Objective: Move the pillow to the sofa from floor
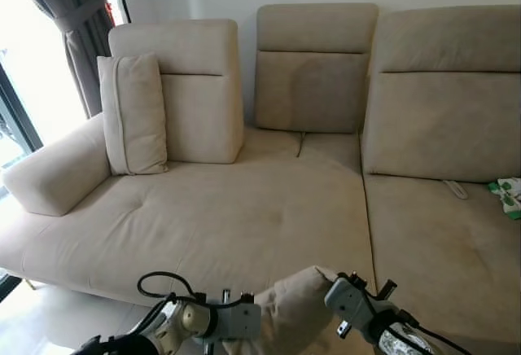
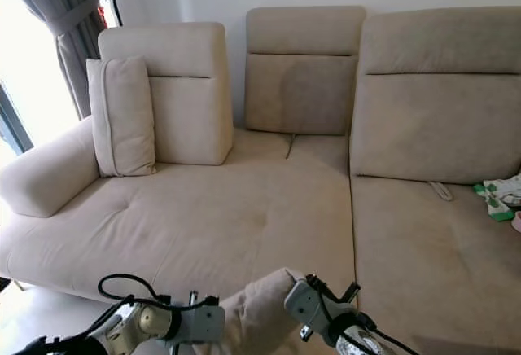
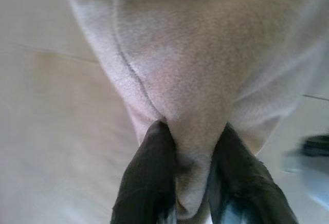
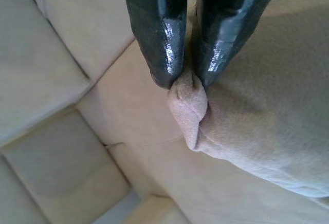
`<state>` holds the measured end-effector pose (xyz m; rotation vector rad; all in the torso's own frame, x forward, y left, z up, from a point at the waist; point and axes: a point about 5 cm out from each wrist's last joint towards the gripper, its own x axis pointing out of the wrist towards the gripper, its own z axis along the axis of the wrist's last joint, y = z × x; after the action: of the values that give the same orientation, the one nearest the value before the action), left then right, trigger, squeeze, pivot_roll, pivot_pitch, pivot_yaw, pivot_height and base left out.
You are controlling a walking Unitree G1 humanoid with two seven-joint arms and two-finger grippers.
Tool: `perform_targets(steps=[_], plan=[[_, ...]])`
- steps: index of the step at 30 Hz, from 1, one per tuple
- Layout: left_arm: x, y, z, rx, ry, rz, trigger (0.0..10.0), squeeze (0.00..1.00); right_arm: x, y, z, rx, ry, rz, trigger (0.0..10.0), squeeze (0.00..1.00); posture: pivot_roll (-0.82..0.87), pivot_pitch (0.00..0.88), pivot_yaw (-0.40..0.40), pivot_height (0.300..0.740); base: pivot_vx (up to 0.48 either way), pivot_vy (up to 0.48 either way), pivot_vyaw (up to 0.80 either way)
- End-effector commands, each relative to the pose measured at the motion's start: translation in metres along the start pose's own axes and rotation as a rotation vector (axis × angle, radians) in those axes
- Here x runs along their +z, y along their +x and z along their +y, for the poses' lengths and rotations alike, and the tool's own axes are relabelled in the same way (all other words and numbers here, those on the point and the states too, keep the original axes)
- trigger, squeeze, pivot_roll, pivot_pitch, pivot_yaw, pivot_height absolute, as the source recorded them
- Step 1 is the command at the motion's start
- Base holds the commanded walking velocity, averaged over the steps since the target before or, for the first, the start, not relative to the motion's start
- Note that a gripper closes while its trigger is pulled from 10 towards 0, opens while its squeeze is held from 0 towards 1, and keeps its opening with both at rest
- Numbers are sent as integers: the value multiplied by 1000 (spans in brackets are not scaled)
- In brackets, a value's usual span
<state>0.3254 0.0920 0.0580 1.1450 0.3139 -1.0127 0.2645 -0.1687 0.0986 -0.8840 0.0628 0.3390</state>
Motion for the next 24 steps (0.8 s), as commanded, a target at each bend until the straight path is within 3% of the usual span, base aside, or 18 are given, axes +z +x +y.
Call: perform_targets(steps=[1,7,14,24], plan=[[5,-3,21,119,9,21,10000,0,30,2,-9,-65,-8,-148,10000,0,-97,0,86,607,0,0,0],[6,-5,27,139,40,35,10000,0,35,3,-12,-80,-7,-179,10000,0,-93,0,82,617,0,0,0],[3,-8,27,113,171,69,10000,0,40,5,-18,-104,-10,-201,10000,0,-91,0,78,652,0,0,0],[6,-16,45,164,195,88,10000,0,45,3,-18,-113,-5,-222,10000,0,-91,0,73,682,0,0,0]])
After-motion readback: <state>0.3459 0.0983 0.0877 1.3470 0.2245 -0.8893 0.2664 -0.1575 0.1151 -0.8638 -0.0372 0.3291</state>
